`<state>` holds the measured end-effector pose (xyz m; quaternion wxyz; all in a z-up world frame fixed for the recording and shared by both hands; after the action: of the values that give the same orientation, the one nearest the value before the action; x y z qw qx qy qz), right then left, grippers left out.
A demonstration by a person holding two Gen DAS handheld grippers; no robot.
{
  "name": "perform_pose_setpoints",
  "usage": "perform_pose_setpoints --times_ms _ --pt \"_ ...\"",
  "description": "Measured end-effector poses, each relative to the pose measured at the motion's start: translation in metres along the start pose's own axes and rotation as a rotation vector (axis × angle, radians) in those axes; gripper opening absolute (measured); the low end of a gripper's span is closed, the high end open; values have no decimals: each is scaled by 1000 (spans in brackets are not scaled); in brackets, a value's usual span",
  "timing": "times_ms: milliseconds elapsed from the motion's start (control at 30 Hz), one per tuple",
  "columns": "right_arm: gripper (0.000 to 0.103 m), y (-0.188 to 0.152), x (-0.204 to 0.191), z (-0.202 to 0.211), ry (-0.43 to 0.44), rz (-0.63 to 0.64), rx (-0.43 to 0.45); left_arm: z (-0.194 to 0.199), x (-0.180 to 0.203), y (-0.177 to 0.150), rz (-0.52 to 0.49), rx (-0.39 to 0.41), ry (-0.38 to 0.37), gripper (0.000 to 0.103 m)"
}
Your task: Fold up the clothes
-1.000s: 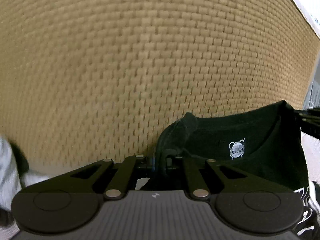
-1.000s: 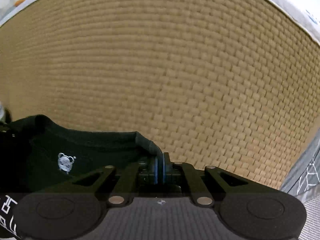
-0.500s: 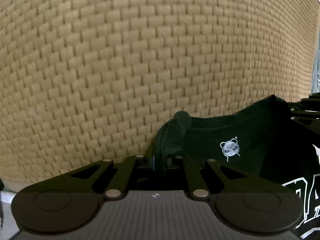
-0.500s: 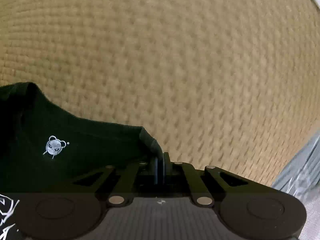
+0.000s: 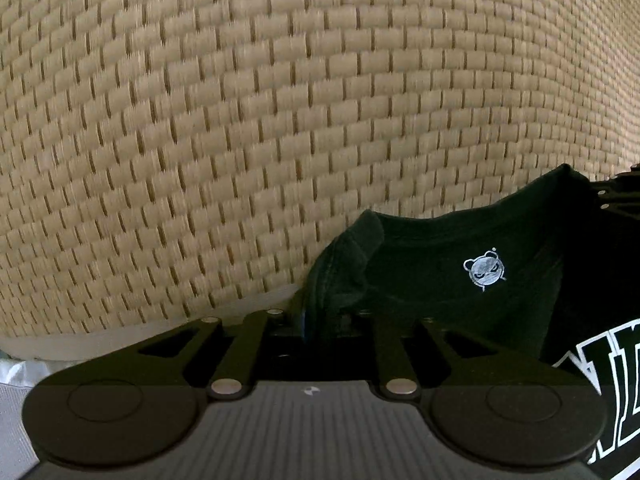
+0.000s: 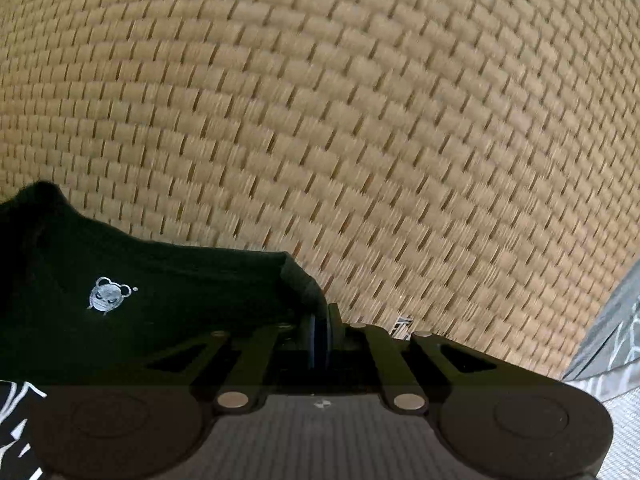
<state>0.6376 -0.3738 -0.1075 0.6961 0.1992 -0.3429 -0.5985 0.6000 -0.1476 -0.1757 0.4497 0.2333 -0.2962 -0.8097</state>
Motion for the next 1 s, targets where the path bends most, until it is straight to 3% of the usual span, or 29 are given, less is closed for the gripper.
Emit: perform_pose_setpoints --times_ms 67,267,533,700,1000 --pt "16 0 3 7 3 3 -1 8 -3 0 -10 6 25 32" --pt "28 1 0 37 8 6 0 54 -15 -2 6 56 0 35" --pt "29 2 -7 79 18 7 -2 95 -23 -15 83 64 -39 36" --pt "29 -14 -35 112 40 -21 -29 127 -35 -32 138 77 -30 35" --pt "29 -57 -35 180 77 -70 -52 177 -32 -73 170 60 -74 34"
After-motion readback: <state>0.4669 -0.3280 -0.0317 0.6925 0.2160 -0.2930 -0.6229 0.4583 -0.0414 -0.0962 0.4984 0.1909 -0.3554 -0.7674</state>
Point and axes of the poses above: each gripper's, at about its wrist camera, not at the fingertips, and z roughly against the way its jaws point, x to its right, y to its top, the point moved 6 cm from there along -z, roughly the way its jaws point, and after that the axes turned 1 degree about -x, right-handed, at the moved point
